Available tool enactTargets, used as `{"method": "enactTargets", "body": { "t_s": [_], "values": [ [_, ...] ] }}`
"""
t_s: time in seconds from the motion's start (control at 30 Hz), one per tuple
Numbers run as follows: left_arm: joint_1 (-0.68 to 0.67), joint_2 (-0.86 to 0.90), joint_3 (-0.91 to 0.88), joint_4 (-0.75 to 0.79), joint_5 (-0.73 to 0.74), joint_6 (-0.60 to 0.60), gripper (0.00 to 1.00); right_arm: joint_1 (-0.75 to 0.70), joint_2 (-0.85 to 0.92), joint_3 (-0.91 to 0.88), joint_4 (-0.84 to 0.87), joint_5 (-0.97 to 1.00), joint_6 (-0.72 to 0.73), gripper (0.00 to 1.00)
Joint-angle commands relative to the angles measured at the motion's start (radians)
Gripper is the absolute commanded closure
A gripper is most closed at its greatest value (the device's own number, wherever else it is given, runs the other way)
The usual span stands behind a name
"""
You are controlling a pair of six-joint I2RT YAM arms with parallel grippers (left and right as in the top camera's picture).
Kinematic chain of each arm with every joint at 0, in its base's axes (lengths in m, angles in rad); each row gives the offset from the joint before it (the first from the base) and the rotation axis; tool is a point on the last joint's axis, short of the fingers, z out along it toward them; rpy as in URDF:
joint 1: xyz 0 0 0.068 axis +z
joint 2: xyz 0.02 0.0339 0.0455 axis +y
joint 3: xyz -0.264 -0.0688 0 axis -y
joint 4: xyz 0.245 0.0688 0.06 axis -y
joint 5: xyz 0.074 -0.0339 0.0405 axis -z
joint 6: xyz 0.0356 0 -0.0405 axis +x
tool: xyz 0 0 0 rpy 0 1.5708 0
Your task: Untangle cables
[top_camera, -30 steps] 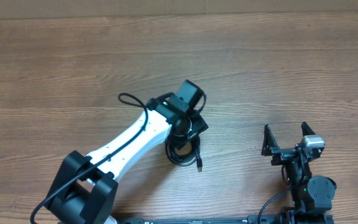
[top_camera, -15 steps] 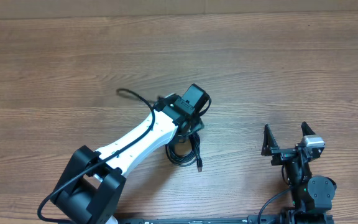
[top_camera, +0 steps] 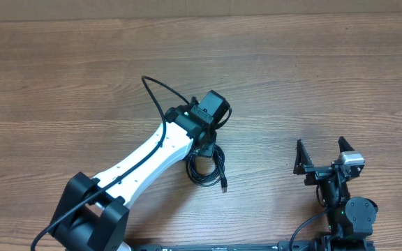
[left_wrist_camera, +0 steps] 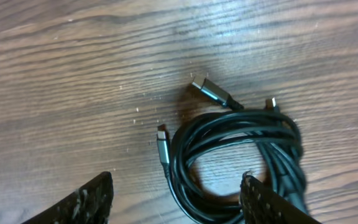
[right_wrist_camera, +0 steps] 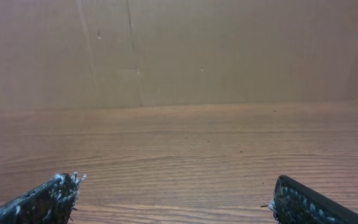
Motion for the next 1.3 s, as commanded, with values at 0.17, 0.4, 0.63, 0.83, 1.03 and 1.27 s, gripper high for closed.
{"method": "enactTargets", "body": {
  "t_s": [0.17, 0.4, 0.63, 0.83, 1.03, 1.27],
  "values": [
    [0.006, 0.098, -0.093, 0.116, -0.017, 0.175, 0.46, -0.003, -0.01, -0.01, 0.003, 0.007, 0.002, 0.0],
    [0.006, 0.193, -0.093, 0.175, -0.016, 0.174, 0.74, -0.003, -0.01, -0.01, 0.003, 0.007, 0.002, 0.0],
    [0.012, 0.177, -0.018, 0.121, -0.134, 0.129, 0.96, -0.003, -0.01, -0.01, 0.003, 0.007, 0.002, 0.0],
    [0.031, 0.092, 0.197, -0.081, -0.224, 0.027, 0.96, -0.003, -0.01, -0.01, 0.003, 0.007, 0.002, 0.0],
    [0.037, 0.006, 0.323, -0.225, -0.222, -0.116, 0.96, -0.003, -0.01, -0.01, 0.003, 0.006, 0.002, 0.0],
    [0.037, -0.052, 0.33, -0.3, -0.243, -0.117, 0.96, -0.003, -0.01, -0.01, 0.003, 0.006, 0.002, 0.0]
  ]
}}
